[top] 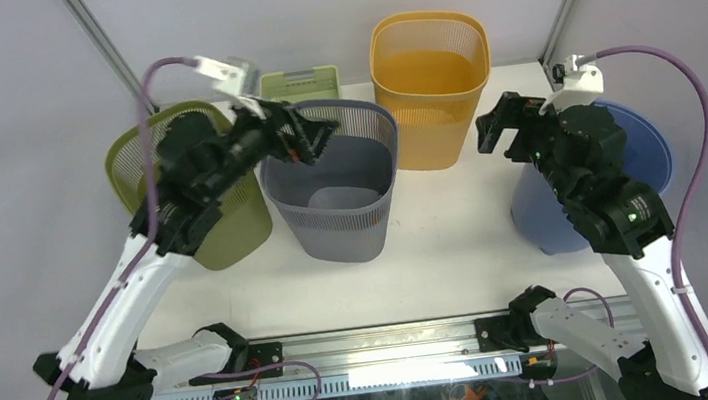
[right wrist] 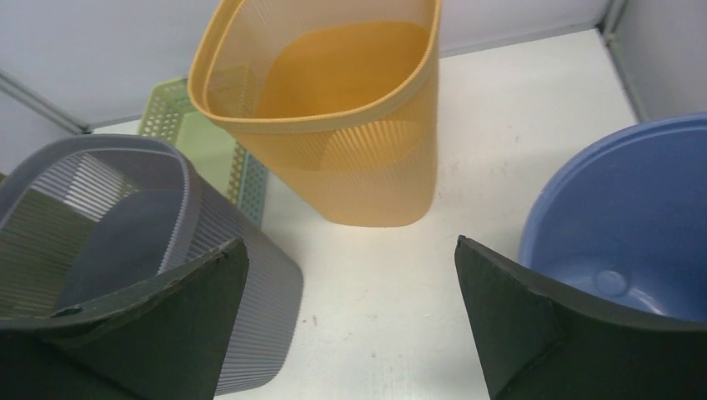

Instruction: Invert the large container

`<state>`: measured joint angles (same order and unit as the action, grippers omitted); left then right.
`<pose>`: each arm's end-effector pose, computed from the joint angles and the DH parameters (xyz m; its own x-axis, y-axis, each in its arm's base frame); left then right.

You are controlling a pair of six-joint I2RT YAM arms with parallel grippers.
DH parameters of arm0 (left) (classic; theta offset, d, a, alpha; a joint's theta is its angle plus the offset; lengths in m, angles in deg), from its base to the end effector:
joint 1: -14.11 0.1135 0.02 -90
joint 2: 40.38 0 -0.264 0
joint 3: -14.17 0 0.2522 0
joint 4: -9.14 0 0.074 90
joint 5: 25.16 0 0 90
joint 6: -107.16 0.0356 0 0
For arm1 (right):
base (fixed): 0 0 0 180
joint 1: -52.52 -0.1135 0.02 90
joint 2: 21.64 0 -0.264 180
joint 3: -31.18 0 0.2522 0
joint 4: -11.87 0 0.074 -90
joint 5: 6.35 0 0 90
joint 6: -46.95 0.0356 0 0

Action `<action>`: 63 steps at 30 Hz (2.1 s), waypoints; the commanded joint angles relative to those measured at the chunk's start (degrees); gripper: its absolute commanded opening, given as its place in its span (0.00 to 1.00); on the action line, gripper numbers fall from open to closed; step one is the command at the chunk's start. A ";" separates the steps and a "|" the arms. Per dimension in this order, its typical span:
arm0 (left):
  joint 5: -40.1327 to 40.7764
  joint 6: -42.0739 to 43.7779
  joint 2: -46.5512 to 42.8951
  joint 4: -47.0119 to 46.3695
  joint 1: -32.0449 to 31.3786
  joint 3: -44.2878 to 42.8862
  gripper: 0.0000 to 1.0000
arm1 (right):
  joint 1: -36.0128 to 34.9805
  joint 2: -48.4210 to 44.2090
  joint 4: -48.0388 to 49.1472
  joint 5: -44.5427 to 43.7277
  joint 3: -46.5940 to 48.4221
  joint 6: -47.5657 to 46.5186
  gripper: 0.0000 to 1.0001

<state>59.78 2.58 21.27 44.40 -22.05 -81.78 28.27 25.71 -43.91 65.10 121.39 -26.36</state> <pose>0.1697 -0.1279 0.4861 -0.1790 -0.1798 -0.9673 0.6343 0.7305 -0.2531 0.1241 0.0435 0.4551 -0.2259 0.1969 -0.9541 -0.0436 0.9763 0.2118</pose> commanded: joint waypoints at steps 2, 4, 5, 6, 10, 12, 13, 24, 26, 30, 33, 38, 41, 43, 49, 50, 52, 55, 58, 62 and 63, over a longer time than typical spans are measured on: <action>4.75 0.32 7.24 2.89 -13.89 -5.54 0.99 | -0.30 4.85 -10.45 -12.29 9.40 -4.68 0.99; 5.88 1.13 10.45 2.85 -18.10 -9.37 0.99 | -0.27 7.20 -14.79 -17.45 11.64 -3.47 1.00; 5.93 1.21 11.90 2.85 -20.00 -10.98 0.99 | -0.27 7.89 -16.32 -19.28 12.62 -3.03 0.99; 5.93 1.34 13.39 2.85 -21.80 -12.31 0.99 | -0.21 8.46 -17.60 -21.10 13.11 -2.19 0.99; 4.57 2.05 18.37 2.85 -28.15 -16.17 0.99 | 0.45 10.86 -23.34 -22.61 15.84 1.02 0.99; 3.26 1.63 19.85 2.69 -30.03 -16.42 0.99 | 1.70 12.71 -26.70 -22.06 16.96 1.94 0.99; 2.65 1.36 21.38 2.63 -30.41 -16.35 0.99 | 2.78 13.56 -27.93 -21.20 17.19 1.98 0.99; 3.93 0.55 22.26 2.50 -30.70 -13.37 0.99 | 16.07 15.03 -26.41 -7.80 6.84 -2.14 0.75; 4.76 0.20 21.83 2.50 -30.72 -12.56 0.99 | 16.40 14.59 -25.63 -5.56 5.37 -2.94 0.63; 5.06 -0.43 21.59 2.40 -30.72 -11.53 0.99 | 16.43 14.65 -25.31 -1.43 5.16 -3.44 0.43; 4.67 -0.70 21.82 2.45 -30.72 -11.11 0.99 | 16.41 14.92 -25.27 0.69 6.31 -3.59 0.24; 5.15 0.09 22.36 3.25 -30.90 -10.57 0.99 | 16.34 15.99 -26.19 5.82 10.48 -2.94 0.00; 6.40 0.08 21.57 3.31 -30.90 -9.39 0.99 | 16.34 16.60 -26.13 10.81 12.88 -2.36 0.00; 4.93 0.22 21.33 3.29 -30.90 -8.92 0.99 | 16.34 16.49 -25.15 15.00 14.21 -1.11 0.00; -0.03 -2.12 23.55 3.22 -32.29 -8.00 0.99 | 16.33 15.43 -18.59 27.46 14.73 5.43 0.00; 0.18 -2.19 23.74 3.20 -32.52 -7.86 0.99 | 16.34 14.98 -17.19 29.11 14.12 6.75 0.00; 0.02 -2.06 24.12 3.13 -32.76 -7.57 0.99 | 16.34 14.04 -14.95 30.95 12.84 8.49 0.00; -0.43 -2.04 25.07 3.04 -33.22 -7.12 0.99 | 16.38 12.88 -13.85 29.34 12.33 9.60 0.00; -0.49 -3.40 26.68 2.96 -33.27 -7.08 0.99 | 16.57 11.72 -13.90 25.12 12.33 10.04 0.00; 2.06 -4.54 28.97 2.25 -33.23 -7.75 0.99 | 16.90 10.14 -15.92 16.89 10.40 9.25 0.00; 3.70 -4.91 29.31 1.93 -33.22 -7.61 0.99 | 16.99 9.58 -15.99 16.09 9.28 9.02 0.00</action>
<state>60.79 -0.11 49.40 49.01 -54.92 -89.32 44.78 38.24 -63.65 87.83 132.27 -17.62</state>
